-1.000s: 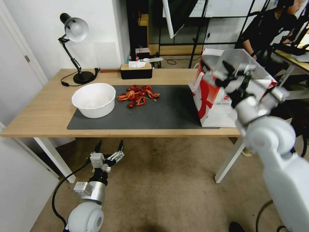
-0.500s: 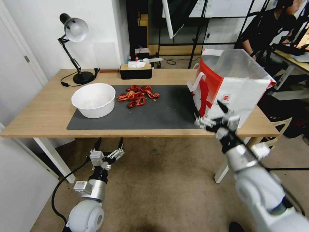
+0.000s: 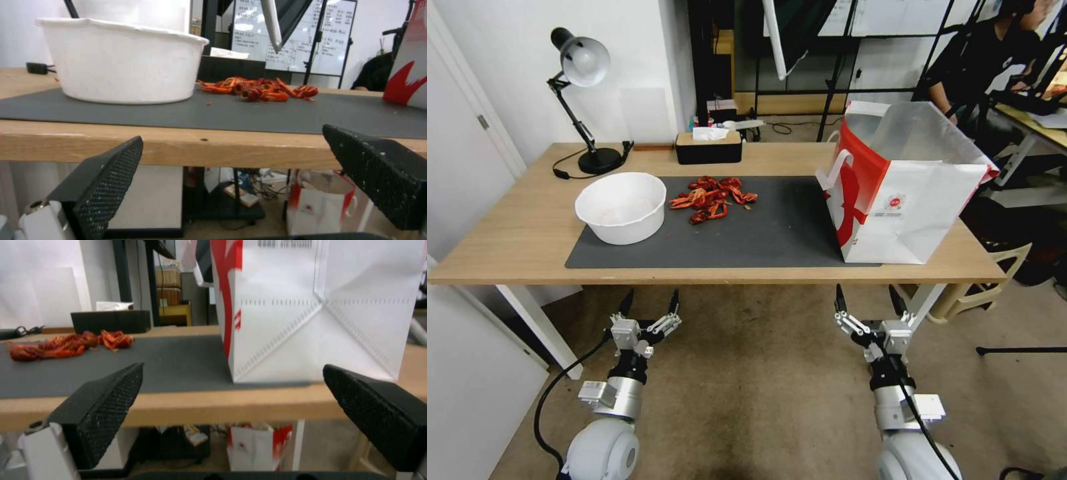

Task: Close the takeout container lid, then place the container into the takeout bag.

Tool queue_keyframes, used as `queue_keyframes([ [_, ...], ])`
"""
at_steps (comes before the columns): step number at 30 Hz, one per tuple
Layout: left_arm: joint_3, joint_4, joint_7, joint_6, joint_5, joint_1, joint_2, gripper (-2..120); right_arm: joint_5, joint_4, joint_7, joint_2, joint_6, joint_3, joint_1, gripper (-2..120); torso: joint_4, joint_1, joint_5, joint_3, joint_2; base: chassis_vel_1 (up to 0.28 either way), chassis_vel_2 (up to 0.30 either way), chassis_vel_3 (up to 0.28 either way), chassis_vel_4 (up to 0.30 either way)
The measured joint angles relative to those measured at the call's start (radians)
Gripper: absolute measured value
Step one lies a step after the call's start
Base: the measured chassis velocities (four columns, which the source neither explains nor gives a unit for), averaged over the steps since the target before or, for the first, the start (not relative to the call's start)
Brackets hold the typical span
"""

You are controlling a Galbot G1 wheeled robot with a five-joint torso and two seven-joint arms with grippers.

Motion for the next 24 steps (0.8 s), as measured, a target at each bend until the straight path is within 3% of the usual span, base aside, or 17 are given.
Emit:
queue_keyframes([
  [10, -0.016, 0.017, 0.0, -0.035, 0.016, 0.019, -0.001, 100, 0.093, -0.067, -0.05, 0.016, 0.012, -0.022, 0.038, 100, 0.0001, 0.0, 0.0002, 0.0, 0.0, 0.0, 0.0, 0.0, 0.0],
  [24, -0.017, 0.015, 0.0, -0.036, 0.016, 0.021, -0.001, 100, 0.1, -0.068, -0.054, 0.016, 0.011, -0.023, 0.042, 100, 0.0, 0.0, 0.0002, 0.0, 0.0, 0.0, 0.0, 0.0, 0.0],
])
